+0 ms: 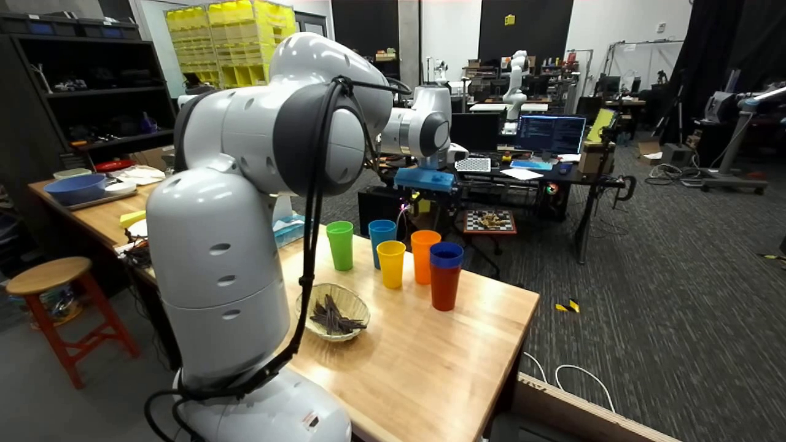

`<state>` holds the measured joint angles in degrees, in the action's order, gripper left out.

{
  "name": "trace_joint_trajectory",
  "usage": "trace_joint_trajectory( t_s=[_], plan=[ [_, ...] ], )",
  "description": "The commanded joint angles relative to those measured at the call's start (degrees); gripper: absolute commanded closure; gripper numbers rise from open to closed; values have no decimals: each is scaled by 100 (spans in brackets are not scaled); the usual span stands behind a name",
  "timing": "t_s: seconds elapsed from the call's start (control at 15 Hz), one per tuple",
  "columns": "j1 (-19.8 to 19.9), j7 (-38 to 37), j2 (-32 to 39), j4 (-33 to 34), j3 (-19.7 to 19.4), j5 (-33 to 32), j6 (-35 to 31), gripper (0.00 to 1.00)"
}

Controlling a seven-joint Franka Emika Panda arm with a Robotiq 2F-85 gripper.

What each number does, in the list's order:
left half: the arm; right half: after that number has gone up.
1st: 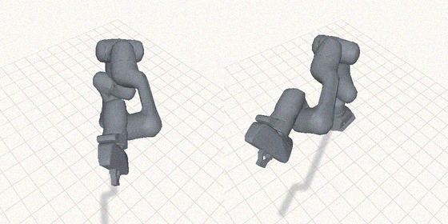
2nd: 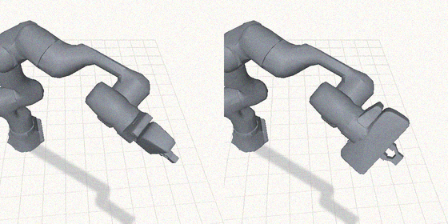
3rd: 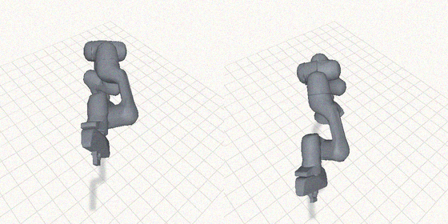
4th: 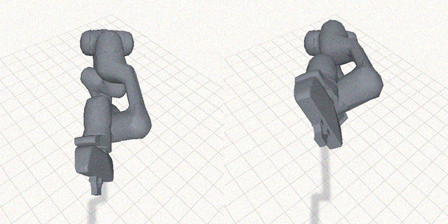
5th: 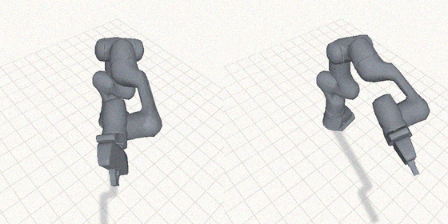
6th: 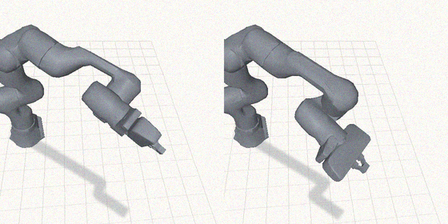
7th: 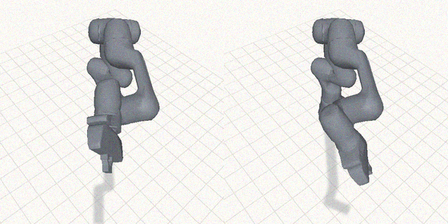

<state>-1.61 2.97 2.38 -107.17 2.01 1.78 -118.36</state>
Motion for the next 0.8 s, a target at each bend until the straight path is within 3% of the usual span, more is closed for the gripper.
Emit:
trace_joint_trajectory(
  t_s=[0.0, 0.73],
  plan=[
    [66, 320, 301, 148, -55, 149, -349, 0],
    [254, 1061, 1025, 366, 9, 603, -441, 0]
  ],
)
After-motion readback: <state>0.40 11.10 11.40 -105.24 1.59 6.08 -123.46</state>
